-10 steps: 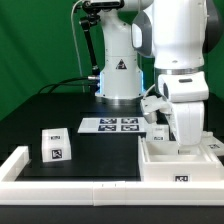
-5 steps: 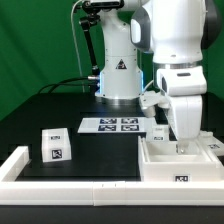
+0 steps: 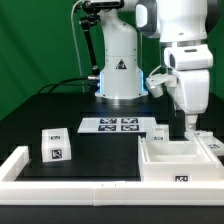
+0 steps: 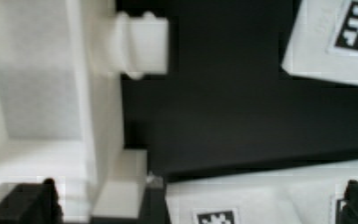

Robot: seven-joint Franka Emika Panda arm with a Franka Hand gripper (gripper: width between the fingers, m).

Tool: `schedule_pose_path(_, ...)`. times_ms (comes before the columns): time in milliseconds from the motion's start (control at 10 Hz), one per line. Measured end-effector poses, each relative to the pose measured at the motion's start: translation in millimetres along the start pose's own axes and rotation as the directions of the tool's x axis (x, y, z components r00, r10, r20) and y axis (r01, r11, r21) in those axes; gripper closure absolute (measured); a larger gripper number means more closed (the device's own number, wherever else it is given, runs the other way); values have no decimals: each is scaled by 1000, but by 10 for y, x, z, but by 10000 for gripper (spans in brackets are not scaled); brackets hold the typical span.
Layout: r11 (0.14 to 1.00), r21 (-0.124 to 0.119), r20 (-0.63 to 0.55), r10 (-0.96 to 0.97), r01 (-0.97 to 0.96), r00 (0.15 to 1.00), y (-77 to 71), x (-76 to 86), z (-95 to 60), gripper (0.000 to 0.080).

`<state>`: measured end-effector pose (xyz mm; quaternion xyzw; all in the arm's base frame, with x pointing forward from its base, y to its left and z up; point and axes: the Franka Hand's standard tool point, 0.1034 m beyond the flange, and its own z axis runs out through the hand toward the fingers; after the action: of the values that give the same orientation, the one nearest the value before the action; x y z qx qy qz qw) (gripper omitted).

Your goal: Assemble cabinet

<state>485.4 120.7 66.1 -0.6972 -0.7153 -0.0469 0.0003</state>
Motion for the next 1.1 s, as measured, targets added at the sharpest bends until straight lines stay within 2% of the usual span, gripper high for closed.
schedule_pose_path(200, 999, -27, -35, 27, -28, 999, -112, 285, 59, 2)
schedule_pose_path(300, 999, -14, -46, 47, -47, 998, -175, 395, 162, 2)
schedule_pose_path(400, 998, 16, -41, 57, -57, 998, -190, 403, 242, 2)
schedule_pose_path(800, 999, 15, -42, 48, -48, 998, -181, 384, 256, 2)
schedule_pose_path(900, 1000, 20, -44, -1, 2, 999, -205, 376, 296, 2)
schedule_pose_path(1000, 998, 12, -51, -63, 63, 997, -213, 376, 330, 2)
schedule_pose_path(1100, 996, 20, -52, -83, 85, 995, -246, 375, 372, 2)
